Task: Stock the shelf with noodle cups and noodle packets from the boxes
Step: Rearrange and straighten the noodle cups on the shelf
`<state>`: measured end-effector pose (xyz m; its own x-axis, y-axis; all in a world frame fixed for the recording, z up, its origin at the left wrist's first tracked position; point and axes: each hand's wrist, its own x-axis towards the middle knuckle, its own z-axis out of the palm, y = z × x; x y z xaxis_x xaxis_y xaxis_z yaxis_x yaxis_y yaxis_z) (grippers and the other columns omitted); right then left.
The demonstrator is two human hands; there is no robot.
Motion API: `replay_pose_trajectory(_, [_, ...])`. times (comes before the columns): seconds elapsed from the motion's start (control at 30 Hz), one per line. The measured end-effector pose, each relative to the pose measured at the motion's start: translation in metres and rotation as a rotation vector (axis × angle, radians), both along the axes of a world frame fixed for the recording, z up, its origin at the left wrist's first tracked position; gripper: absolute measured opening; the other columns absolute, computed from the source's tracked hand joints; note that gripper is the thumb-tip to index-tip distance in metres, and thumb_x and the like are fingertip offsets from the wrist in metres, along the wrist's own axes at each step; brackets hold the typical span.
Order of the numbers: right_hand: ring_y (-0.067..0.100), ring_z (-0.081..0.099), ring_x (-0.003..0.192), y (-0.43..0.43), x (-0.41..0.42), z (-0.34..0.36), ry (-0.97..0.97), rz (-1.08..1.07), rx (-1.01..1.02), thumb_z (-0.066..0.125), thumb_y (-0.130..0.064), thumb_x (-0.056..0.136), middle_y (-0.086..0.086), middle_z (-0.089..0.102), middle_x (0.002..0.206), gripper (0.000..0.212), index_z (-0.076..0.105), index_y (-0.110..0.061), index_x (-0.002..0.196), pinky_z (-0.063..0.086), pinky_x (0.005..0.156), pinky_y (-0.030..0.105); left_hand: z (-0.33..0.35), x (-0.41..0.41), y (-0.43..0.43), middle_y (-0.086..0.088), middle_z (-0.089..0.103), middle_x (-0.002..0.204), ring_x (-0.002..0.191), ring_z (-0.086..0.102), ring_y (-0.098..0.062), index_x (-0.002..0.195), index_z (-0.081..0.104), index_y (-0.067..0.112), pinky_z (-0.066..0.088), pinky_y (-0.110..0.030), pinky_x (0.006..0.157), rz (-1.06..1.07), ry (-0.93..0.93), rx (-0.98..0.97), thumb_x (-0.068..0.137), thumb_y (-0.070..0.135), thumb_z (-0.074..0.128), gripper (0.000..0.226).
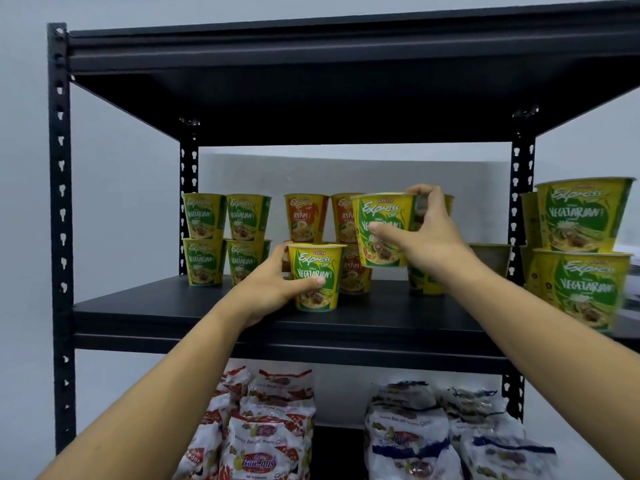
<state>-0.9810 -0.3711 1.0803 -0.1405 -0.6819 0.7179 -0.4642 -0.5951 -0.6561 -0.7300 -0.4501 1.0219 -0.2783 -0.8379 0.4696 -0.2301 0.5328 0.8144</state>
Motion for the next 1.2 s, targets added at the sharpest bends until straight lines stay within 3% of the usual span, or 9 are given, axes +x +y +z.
replay_pose_trajectory(0.13, [0.01,0.071,0.087,-0.006,-0.006,-0.023,0.01,-0.017,0.076,0.085,-0.035,0.081,-0.006,0.066,0.109,0.069,0.032,-0.037,0.126,0.054,0.059,0.021,-0.002,0.001,-0.002,0.005,0.07,0.121,0.114,0.067,-0.015,0.14,0.042,0.038,0.055,-0.047,0.102,0.041,0.029,-0.014,0.077,0.033,0.089,0.079])
replay_pose_trajectory(0.3, [0.01,0.071,0.089,-0.01,-0.008,-0.042,0.025,0.004,0.162,0.085,-0.032,0.081,-0.006,0.066,0.108,0.067,0.033,-0.035,0.124,0.058,0.067,0.027,-0.002,0.001,-0.002,0.003,0.066,0.123,0.113,0.067,-0.017,0.15,0.033,0.036,0.055,-0.047,0.102,0.067,0.048,-0.025,0.077,0.031,0.09,0.092])
replay_pose_trajectory(0.57, [0.015,0.07,0.097,-0.01,-0.016,-0.051,0.068,0.019,0.227,0.085,-0.033,0.08,-0.007,0.063,0.112,0.069,0.032,-0.034,0.124,0.061,0.087,0.045,-0.002,-0.003,0.007,0.017,0.055,0.124,0.118,0.06,-0.014,0.158,0.016,0.038,0.052,-0.045,0.105,0.153,-0.033,-0.14,0.081,0.037,0.086,0.104])
replay_pose_trajectory(0.7, [0.016,0.066,0.105,-0.011,-0.018,-0.052,0.08,0.029,0.239,0.088,-0.033,0.077,-0.005,0.06,0.123,0.089,0.024,-0.042,0.138,0.058,0.094,0.048,-0.001,-0.008,0.017,0.017,0.041,0.133,0.121,0.049,-0.007,0.161,0.014,0.03,0.046,-0.026,0.099,0.194,-0.072,-0.225,0.082,0.04,0.085,0.106])
replay_pose_trajectory(0.8, [0.015,0.065,0.107,-0.01,-0.019,-0.053,0.099,0.037,0.248,0.089,-0.039,0.074,-0.009,0.059,0.122,0.099,0.019,-0.049,0.144,0.056,0.096,0.049,-0.001,-0.009,0.019,0.02,0.046,0.128,0.112,0.051,0.002,0.159,0.021,0.026,0.041,-0.006,0.08,0.239,-0.14,-0.281,0.081,0.041,0.085,0.101])
replay_pose_trajectory(0.9, [0.004,0.062,0.098,-0.01,-0.017,-0.054,0.138,0.045,0.25,0.087,-0.041,0.076,-0.018,0.059,0.106,0.093,0.022,-0.046,0.143,0.056,0.094,0.042,0.0,-0.008,0.018,0.022,0.053,0.118,0.094,0.055,0.01,0.155,0.028,0.025,0.044,-0.005,0.069,0.28,-0.165,-0.292,0.081,0.04,0.086,0.096])
replay_pose_trajectory(1.07, [-0.007,0.053,0.085,-0.014,-0.005,-0.053,0.18,0.06,0.234,0.086,-0.042,0.077,-0.021,0.056,0.098,0.084,0.03,-0.038,0.139,0.047,0.071,0.021,0.001,0.009,0.019,0.006,0.06,0.133,0.102,0.062,-0.003,0.158,0.024,0.021,0.048,-0.012,0.077,0.359,-0.205,-0.288,0.078,0.047,0.086,0.104])
replay_pose_trajectory(1.13, [-0.006,0.053,0.084,-0.018,0.005,-0.05,0.189,0.079,0.241,0.086,-0.042,0.077,-0.022,0.055,0.097,0.081,0.031,-0.037,0.136,0.048,0.072,0.023,0.002,0.021,0.02,0.007,0.061,0.129,0.097,0.062,0.002,0.158,0.023,0.021,0.049,-0.01,0.075,0.389,-0.227,-0.281,0.079,0.047,0.085,0.104])
replay_pose_trajectory(1.2, [-0.003,0.055,0.086,-0.022,0.016,-0.048,0.213,0.089,0.251,0.086,-0.043,0.076,-0.02,0.056,0.099,0.081,0.031,-0.038,0.135,0.051,0.08,0.029,0.003,0.034,0.021,0.006,0.062,0.131,0.102,0.064,-0.003,0.159,0.023,0.02,0.052,-0.016,0.082,0.41,-0.236,-0.272,0.078,0.047,0.085,0.105])
